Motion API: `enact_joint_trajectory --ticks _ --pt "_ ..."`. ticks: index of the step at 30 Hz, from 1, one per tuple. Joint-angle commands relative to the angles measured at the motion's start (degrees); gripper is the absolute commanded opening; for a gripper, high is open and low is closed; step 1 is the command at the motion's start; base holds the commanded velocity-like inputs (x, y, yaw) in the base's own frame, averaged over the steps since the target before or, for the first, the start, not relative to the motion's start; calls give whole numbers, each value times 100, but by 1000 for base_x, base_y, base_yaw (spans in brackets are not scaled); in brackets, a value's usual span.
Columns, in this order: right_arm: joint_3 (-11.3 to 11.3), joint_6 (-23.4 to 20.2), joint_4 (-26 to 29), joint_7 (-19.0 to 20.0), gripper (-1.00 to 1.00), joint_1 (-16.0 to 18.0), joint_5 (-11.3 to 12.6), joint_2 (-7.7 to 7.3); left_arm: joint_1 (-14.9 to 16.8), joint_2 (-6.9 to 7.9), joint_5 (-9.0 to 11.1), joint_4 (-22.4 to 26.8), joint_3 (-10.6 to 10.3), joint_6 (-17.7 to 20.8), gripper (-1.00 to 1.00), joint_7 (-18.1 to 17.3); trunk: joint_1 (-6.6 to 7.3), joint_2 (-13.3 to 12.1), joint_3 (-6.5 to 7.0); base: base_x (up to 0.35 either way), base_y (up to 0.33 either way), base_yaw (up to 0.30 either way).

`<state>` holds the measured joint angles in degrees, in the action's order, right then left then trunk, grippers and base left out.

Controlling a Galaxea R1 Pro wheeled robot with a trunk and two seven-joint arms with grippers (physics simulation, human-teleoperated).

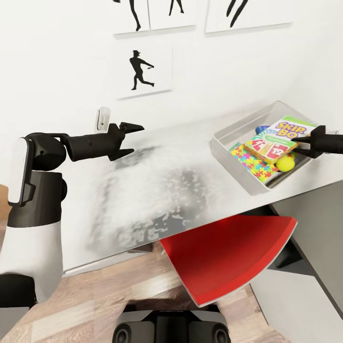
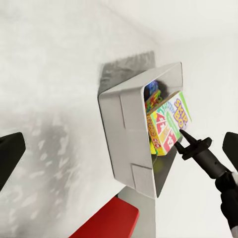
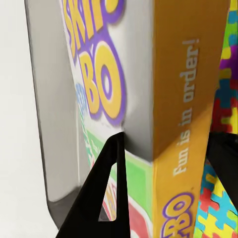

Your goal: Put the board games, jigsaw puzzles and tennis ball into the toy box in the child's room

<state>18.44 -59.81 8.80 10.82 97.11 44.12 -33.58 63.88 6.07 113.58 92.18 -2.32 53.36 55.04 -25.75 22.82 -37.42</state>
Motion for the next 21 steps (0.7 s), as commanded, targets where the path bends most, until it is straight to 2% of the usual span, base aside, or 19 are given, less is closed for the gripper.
enact_joint_trajectory --ticks 1,9,21 --pt "37 -19 -4 46 -100 -10 -28 2 5 -2 51 2 -3 0 100 59 -3 10 -10 1 0 170" --pt "38 -19 -9 52 -100 -58 -27 13 9 -83 16 2 -5 -1 100 84 -3 10 -20 0 0 117" --pt "45 -19 4 60 -100 -64 -21 -41 18 -143 -81 2 -5 7 100 139 -3 10 -22 0 0 21"
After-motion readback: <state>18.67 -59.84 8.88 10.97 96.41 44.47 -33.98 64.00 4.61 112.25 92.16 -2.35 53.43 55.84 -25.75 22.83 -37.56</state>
